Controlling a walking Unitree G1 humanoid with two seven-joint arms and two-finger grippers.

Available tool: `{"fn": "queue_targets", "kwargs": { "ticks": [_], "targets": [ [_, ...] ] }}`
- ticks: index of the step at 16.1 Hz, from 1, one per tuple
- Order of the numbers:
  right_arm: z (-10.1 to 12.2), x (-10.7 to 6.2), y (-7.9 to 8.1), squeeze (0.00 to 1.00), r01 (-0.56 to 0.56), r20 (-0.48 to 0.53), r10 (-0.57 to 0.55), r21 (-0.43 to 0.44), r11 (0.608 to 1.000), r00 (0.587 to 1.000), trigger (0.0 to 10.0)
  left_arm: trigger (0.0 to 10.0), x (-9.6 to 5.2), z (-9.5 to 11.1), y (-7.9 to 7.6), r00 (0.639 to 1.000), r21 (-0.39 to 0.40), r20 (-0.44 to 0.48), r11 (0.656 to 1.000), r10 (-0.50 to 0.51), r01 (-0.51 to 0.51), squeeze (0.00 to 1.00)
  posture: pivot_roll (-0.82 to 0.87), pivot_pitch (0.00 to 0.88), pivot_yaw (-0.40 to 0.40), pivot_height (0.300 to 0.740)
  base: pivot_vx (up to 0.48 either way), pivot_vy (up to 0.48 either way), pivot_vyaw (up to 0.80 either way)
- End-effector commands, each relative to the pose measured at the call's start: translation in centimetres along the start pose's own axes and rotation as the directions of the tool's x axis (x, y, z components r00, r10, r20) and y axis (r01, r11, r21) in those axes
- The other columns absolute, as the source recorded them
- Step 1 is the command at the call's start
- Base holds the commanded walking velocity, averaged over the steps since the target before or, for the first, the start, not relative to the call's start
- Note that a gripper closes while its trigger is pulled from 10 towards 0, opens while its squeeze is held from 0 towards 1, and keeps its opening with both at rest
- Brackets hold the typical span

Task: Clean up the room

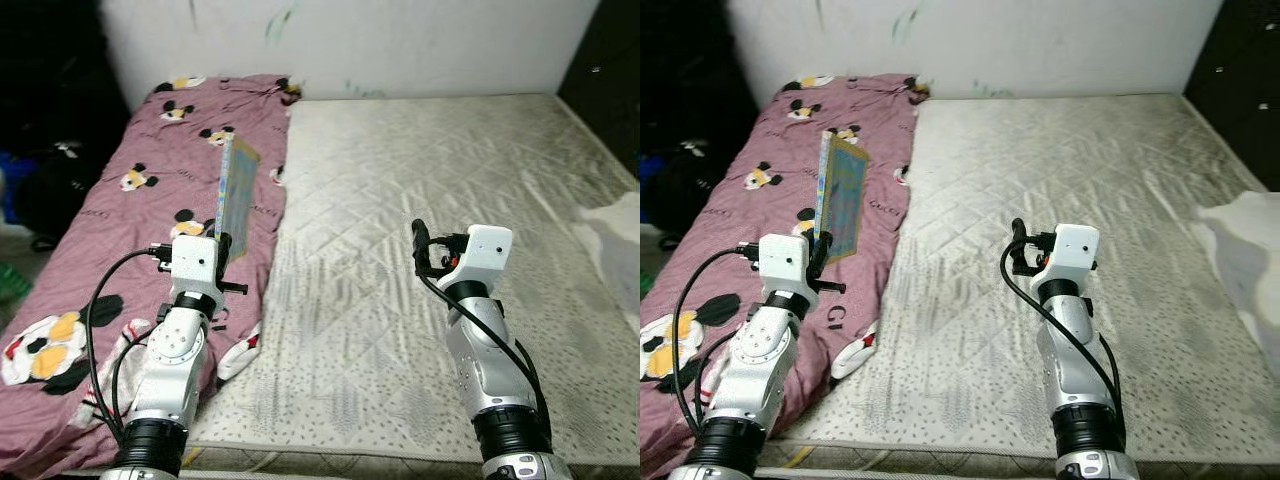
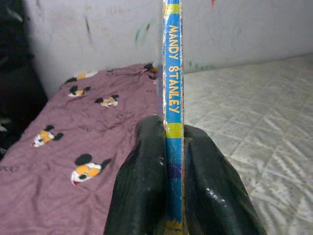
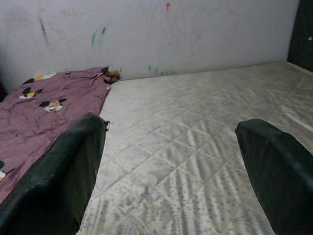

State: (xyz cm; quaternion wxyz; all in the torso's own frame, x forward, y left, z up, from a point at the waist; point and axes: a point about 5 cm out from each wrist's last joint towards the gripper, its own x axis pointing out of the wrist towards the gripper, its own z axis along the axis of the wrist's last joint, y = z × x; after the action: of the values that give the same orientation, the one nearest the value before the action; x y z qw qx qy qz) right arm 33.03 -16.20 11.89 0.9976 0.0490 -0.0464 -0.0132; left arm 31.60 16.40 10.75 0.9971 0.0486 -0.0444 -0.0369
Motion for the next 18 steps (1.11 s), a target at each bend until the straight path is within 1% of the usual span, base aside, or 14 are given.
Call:
{"fn": "queue_targets", "kwargs": {
  "ticks": [1, 3, 4, 6, 7, 8, 10, 11, 13, 15, 17, 18],
  "targets": [
    [-0.5, -0.1, 0.0, 0.0, 0.008, -0.028, -0.007, 0.022, 1.0, 1.0, 10.0, 10.0, 0.1, 0.3, 0.2, 1.0, -0.018, 0.011, 1.0, 0.014, -0.014, 0.0, -0.04, 0.0, 0.048, 0.74, 0.0, 0.0, 0.0],
    [-0.7, -0.3, 0.0, 0.0, 0.021, -0.033, -0.02, 0.033, 0.999, 0.999, 10.0, 10.0, 0.1, 0.3, -0.5, 1.0, -0.017, 0.012, 1.0, -0.021, 0.022, 0.0, -0.05, 0.0, 0.058, 0.74, 0.0, 0.0, 0.0],
    [-0.4, -0.2, 0.2, 0.0, 0.02, -0.025, -0.019, 0.042, 0.999, 1.0, 10.0, 10.0, 0.2, 0.6, -0.7, 0.999, -0.021, 0.017, 0.999, -0.032, 0.033, 0.0, -0.06, 0.0, 0.064, 0.74, 0.0, 0.0, 0.0],
    [0.1, -0.2, 0.7, 0.0, -0.009, -0.001, 0.009, 0.019, 1.0, 1.0, 10.0, 10.0, 0.3, 1.2, -0.9, 0.998, -0.015, 0.038, 0.999, -0.049, 0.049, 0.0, -0.06, 0.0, 0.056, 0.74, 0.0, 0.0, 0.0],
    [-0.1, -0.2, 0.9, 0.0, -0.023, -0.006, 0.024, 0.01, 1.0, 1.0, 10.0, 10.0, 0.3, 1.1, -0.9, 0.998, -0.007, 0.043, 0.999, -0.051, 0.052, 0.0, -0.05, 0.0, 0.041, 0.74, 0.0, 0.0, 0.0],
    [-0.2, -0.3, 1.4, 0.0, -0.041, -0.013, 0.041, 0.012, 0.999, 0.999, 10.0, 10.0, -0.1, 0.9, -0.6, 0.999, -0.015, 0.038, 0.999, -0.037, 0.038, 0.0, -0.06, 0.0, 0.027, 0.74, 0.0, 0.0, 0.0],
    [0.1, -0.2, 1.7, 0.0, -0.057, -0.005, 0.057, 0.006, 0.998, 0.998, 10.0, 10.0, -0.3, 0.6, -0.6, 0.999, -0.019, 0.03, 1.0, -0.02, 0.02, 0.0, -0.06, 0.0, 0.019, 0.74, 0.0, 0.0, 0.0],
    [0.3, 0.0, 1.9, 0.0, -0.065, -0.005, 0.065, -0.002, 0.998, 0.998, 10.0, 10.0, -0.5, 0.4, -1.0, 1.0, -0.04, 0.022, 0.999, -0.013, 0.013, 0.0, -0.05, 0.0, 0.015, 0.74, 0.0, 0.0, 0.0],
    [0.0, 0.0, 1.7, 0.0, -0.057, -0.018, 0.057, -0.014, 0.998, 0.998, 10.0, 10.0, -0.4, 0.5, -1.5, 0.999, -0.048, 0.023, 0.999, -0.025, 0.026, 0.0, -0.05, 0.0, 0.012, 0.74, 0.0, 0.0, 0.0],
    [0.0, -0.2, 1.6, 0.0, -0.05, -0.022, 0.049, -0.023, 0.999, 0.999, 10.0, 10.0, -0.3, 0.6, -1.3, 0.999, -0.052, 0.022, 0.998, -0.024, 0.025, 0.0, -0.06, 0.0, 0.012, 0.74, 0.0, 0.0, 0.0],
    [-0.1, -0.4, 1.6, 0.0, -0.049, -0.024, 0.049, -0.026, 0.998, 0.999, 10.0, 10.0, -0.5, 0.5, -1.2, 1.0, -0.053, 0.018, 0.998, -0.022, 0.023, 0.0, -0.06, 0.0, 0.012, 0.74, 0.0, -0.278, 0.0],
    [-0.3, -0.7, 1.3, 0.0, -0.048, -0.033, 0.047, -0.036, 0.998, 0.998, 10.0, 10.0, -0.8, 0.1, -1.4, 1.0, -0.056, 0.003, 0.998, -0.027, 0.027, 0.0, -0.06, 0.0, 0.013, 0.74, 0.0, -0.296, 0.0]
  ]
}}
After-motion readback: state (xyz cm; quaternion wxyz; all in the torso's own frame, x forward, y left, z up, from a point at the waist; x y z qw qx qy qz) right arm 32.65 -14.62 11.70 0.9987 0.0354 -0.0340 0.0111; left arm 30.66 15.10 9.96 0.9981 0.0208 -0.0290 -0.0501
